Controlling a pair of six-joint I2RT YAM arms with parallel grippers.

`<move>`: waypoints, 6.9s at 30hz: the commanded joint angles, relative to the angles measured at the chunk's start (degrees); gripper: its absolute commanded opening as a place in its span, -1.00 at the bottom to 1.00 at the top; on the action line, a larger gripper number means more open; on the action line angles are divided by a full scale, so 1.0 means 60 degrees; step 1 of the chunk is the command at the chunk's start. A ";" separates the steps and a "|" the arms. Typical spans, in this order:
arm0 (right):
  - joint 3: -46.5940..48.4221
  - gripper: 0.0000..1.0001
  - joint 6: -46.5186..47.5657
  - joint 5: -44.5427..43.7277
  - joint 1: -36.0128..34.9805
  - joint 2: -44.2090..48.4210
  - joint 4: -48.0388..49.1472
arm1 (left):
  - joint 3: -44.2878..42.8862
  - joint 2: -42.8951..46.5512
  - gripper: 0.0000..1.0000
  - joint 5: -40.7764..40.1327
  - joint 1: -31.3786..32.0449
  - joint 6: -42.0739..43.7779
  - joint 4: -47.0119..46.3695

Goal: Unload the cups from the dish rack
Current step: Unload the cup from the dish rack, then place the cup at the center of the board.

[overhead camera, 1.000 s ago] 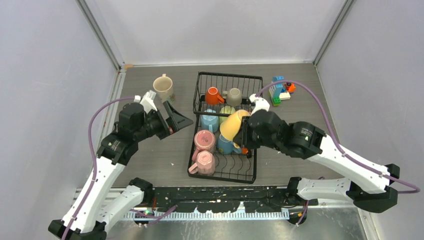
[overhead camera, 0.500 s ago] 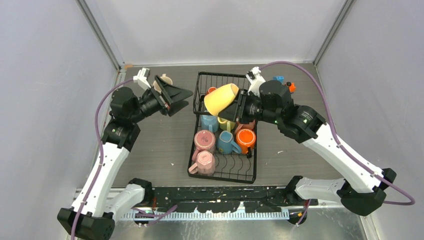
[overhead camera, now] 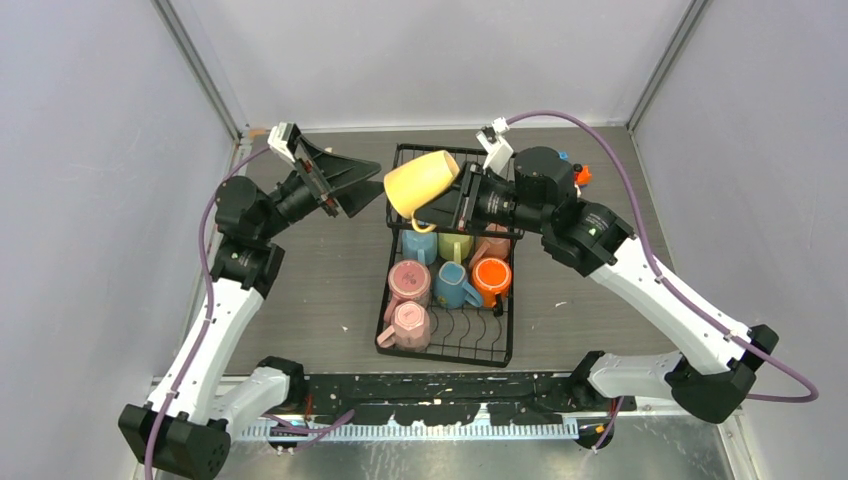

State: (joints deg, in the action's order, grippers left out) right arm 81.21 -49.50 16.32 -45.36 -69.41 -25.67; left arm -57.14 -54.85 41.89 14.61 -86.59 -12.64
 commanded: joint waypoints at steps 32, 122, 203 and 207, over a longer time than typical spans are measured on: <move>-0.0068 -0.99 -0.0289 0.1699 0.0096 -0.0639 0.4130 | -0.0234 -0.1013 -0.62 0.0084 0.0868 -0.2926 -0.4651; -0.1031 1.00 0.2566 -0.3467 0.0100 0.3377 -0.3027 | -0.7380 -0.8729 -1.00 -0.9185 -0.2239 1.0791 0.9971; -0.1697 1.00 0.2241 -0.2403 0.0104 0.2817 -0.2444 | -0.7599 -0.9901 -0.15 -0.8389 -0.2816 1.0702 0.9804; -0.1728 1.00 0.2244 -0.2371 0.0097 0.2837 -0.2444 | -0.7477 -0.9440 -0.05 -0.8432 -0.2816 1.0710 0.9849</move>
State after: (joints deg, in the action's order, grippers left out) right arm 70.63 -35.94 1.41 -44.88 -52.56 -42.87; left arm -100.90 -116.97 -8.34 -1.98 -23.29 45.78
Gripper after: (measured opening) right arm 0.996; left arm 0.456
